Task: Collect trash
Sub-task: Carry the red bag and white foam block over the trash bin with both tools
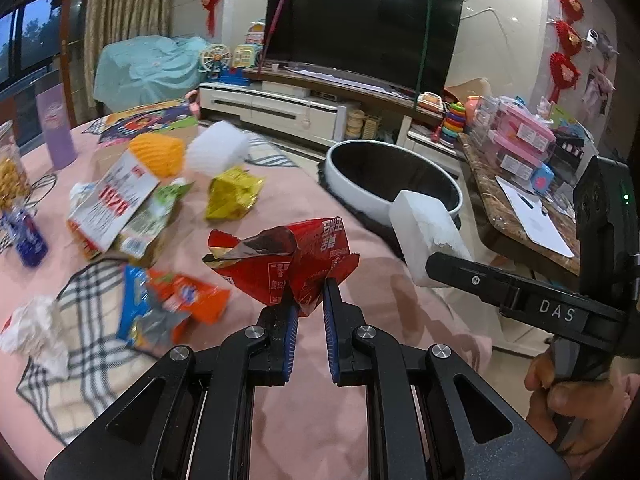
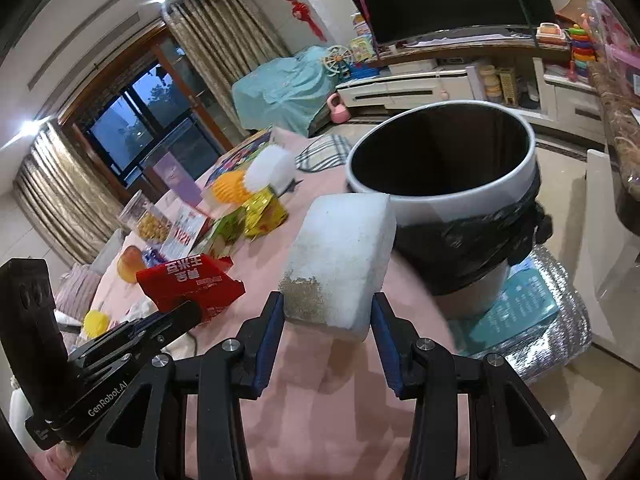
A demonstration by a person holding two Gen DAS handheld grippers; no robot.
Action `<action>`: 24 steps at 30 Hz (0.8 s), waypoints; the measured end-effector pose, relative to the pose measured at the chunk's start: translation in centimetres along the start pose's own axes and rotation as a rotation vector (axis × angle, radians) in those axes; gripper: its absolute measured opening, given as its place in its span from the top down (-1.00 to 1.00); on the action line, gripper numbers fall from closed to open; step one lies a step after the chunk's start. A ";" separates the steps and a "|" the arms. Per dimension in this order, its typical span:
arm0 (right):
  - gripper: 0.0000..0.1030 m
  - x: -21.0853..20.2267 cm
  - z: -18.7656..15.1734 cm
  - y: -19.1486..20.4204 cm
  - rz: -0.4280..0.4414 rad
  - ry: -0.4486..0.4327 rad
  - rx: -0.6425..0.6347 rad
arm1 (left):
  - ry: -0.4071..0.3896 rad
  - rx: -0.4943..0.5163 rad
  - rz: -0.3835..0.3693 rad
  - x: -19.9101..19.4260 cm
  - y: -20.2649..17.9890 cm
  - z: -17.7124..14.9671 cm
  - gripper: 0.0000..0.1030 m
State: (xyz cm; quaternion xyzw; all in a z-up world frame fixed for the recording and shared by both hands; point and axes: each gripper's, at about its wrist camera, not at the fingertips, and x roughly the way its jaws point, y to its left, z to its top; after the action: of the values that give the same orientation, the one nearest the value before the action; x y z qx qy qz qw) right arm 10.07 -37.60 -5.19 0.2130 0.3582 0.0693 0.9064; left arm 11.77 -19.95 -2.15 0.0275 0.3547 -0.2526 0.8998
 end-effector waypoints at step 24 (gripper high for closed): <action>0.12 0.8 8.2 -6.4 -0.124 -0.011 0.013 | 0.034 0.097 -0.057 6.9 -5.6 7.6 0.78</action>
State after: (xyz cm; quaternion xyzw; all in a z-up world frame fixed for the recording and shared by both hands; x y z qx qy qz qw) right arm 16.05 -45.86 -3.11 0.1967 0.3661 0.0096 0.9095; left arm 18.15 -29.54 -0.20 0.0654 0.3580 -0.2947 0.8836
